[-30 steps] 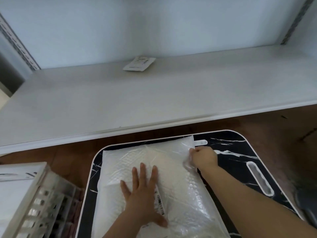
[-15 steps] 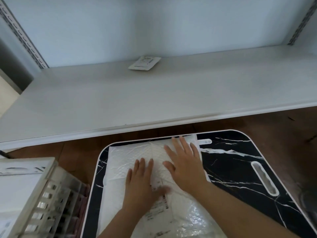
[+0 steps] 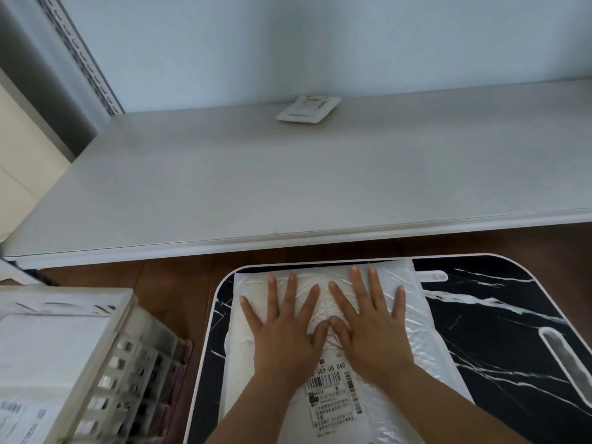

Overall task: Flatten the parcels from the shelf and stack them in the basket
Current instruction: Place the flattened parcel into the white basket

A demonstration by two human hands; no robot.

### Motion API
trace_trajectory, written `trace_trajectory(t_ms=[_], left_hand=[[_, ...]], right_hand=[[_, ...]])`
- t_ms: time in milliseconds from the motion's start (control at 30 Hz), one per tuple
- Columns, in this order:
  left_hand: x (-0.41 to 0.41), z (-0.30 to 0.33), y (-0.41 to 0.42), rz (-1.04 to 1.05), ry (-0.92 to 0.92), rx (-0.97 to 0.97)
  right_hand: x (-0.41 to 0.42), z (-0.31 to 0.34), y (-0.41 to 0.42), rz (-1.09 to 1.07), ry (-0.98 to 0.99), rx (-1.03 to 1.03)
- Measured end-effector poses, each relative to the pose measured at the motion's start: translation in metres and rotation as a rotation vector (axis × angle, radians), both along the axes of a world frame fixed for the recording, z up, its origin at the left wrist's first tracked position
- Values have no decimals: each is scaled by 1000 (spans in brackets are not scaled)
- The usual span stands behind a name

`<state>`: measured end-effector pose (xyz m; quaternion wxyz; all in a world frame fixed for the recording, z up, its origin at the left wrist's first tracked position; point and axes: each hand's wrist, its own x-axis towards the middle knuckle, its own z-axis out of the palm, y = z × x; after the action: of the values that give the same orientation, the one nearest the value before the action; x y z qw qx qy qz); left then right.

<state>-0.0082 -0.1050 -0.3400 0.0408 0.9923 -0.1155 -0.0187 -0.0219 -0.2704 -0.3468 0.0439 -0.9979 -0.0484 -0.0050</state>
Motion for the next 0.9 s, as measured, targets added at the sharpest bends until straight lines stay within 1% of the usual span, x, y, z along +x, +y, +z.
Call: trace_trajectory(t_ms=[167,500,667,733,767,833,900], left_hand=[[0,-11,-2,-9,-9,7],[3,-13,-3,8,65,33],[5,-12,-4,10,98,25],[3,-8,-4,13,98,22],[2,-8,-4,5,91,29],[-1,-4,-3,1,129,39],[-2,6,-5,9,173,64]], right_hand=[[4,-13,0,-26,9,-3],[8,-13,-1,-40,179,8],[13,-8,-1,-15,144,29],[11,-3,-2,16,124,-12],[5,-2,-5,47,150,-37],[-12,-1,-12,133,160,-98],[-36,3,-21,172,198,-145]])
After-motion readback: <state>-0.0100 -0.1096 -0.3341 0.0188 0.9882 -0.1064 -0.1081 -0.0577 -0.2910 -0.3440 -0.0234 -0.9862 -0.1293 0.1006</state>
